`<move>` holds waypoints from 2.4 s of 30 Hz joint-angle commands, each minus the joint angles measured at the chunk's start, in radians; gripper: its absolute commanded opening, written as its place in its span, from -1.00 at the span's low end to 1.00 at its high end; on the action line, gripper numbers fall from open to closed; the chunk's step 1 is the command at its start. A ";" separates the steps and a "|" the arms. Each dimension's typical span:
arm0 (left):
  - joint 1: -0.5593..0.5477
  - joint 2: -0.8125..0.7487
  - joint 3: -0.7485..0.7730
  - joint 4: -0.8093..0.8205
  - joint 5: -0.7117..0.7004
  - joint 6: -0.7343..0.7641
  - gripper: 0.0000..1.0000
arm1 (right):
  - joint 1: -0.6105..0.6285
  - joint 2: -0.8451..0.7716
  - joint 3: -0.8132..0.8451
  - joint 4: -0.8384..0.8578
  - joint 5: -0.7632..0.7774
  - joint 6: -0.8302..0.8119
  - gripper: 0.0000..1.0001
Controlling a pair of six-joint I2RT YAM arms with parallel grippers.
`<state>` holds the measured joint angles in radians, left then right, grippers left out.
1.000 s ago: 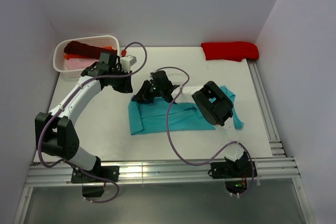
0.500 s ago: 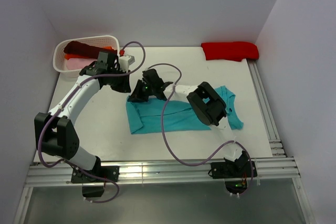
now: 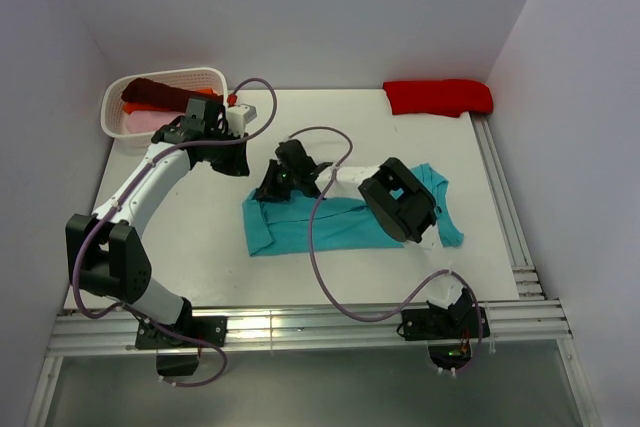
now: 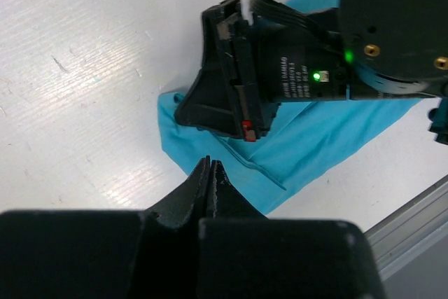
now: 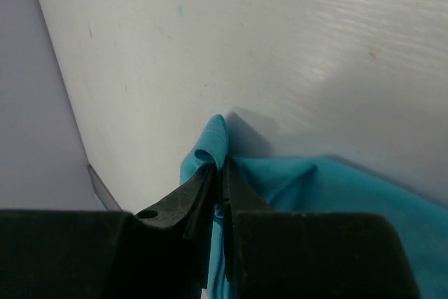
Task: Roll the t-shirts
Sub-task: Roll the tshirt
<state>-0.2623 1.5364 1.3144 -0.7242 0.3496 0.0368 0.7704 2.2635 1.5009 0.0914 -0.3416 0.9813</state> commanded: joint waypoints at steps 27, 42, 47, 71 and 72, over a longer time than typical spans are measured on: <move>0.009 -0.001 0.022 0.008 0.012 0.005 -0.99 | 0.081 -0.091 0.133 -0.165 0.242 -0.147 -0.74; 0.009 0.031 0.029 -0.012 0.023 0.020 -0.99 | 0.078 -0.036 0.165 -0.223 0.283 -0.142 -0.72; 0.009 0.047 0.019 -0.011 0.015 0.026 -0.99 | 0.079 -0.081 0.101 -0.194 0.326 -0.124 -0.71; 0.110 -0.113 -0.159 0.031 0.114 0.172 -0.07 | 0.075 -0.111 0.084 -0.271 0.443 -0.110 -0.43; 0.112 -0.104 -0.155 0.031 0.103 0.163 -0.05 | 0.075 -0.117 0.082 -0.268 0.443 -0.112 -0.24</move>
<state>-0.1867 1.4597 1.1378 -0.7723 0.4721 0.2306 0.8482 2.1979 1.5784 -0.1871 0.0723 0.8703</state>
